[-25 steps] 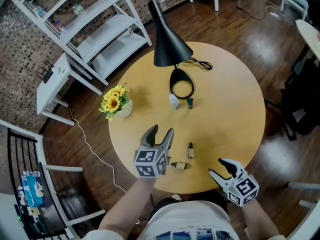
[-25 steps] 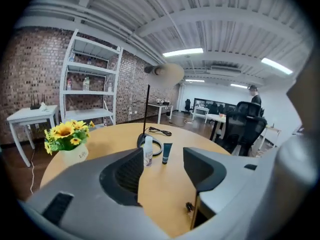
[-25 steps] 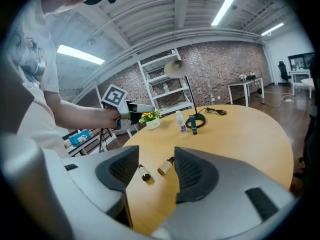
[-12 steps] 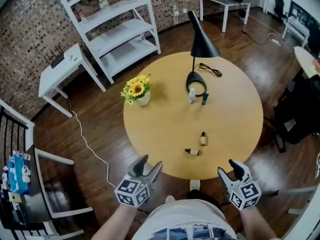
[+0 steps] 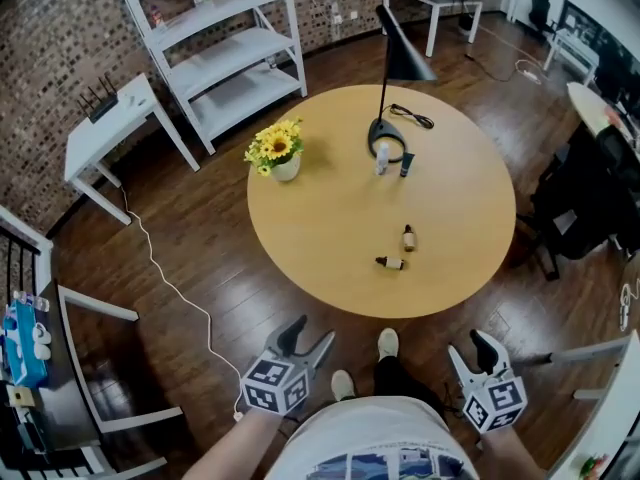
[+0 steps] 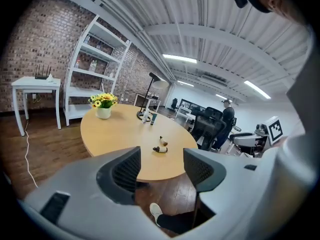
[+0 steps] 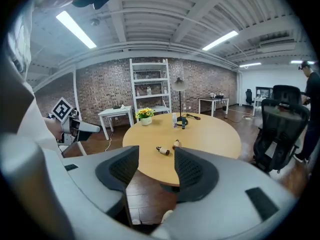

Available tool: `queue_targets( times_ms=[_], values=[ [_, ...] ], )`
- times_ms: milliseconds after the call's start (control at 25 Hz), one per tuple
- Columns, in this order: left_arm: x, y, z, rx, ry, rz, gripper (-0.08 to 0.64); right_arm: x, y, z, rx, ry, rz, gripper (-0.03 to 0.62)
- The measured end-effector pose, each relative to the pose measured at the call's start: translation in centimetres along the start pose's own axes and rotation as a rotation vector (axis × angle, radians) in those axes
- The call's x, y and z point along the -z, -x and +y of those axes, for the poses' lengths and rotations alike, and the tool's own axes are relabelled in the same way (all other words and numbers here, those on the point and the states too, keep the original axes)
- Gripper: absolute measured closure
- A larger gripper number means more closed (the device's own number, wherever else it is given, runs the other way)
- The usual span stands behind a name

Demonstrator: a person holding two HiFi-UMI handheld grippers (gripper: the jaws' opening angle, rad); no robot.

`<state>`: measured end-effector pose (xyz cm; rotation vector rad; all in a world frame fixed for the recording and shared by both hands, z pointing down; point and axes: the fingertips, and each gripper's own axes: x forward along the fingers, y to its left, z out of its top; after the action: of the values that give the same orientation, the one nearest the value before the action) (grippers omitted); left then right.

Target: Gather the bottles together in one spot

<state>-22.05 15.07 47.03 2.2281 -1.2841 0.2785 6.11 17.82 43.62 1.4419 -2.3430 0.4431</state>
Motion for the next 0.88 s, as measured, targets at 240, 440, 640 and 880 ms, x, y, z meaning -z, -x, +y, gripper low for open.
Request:
queue_targets(
  times_ms=[240,440,640,880],
  values=[
    [0.9,1.5,-0.9,0.011,0.018,0.016,0.308,0.9,0.3,2.2,-0.032,0.062,0.02,0.346],
    [0.5,2.8,-0.8,0.021,0.026,-0.016,0.307,0.8,-1.1,3.2,-0.075,0.149,0.042,0.346],
    [0.5,3.5,-0.4,0.018,0.02,-0.027,0.307,2.7,-5.7,3.2,-0.178,0.281,0.123,0.345],
    [0.2,2.7,0.2,-0.015,0.039,0.001,0.307,3.2,-14.6,1.8,-0.313,0.39,0.186,0.345]
  ],
)
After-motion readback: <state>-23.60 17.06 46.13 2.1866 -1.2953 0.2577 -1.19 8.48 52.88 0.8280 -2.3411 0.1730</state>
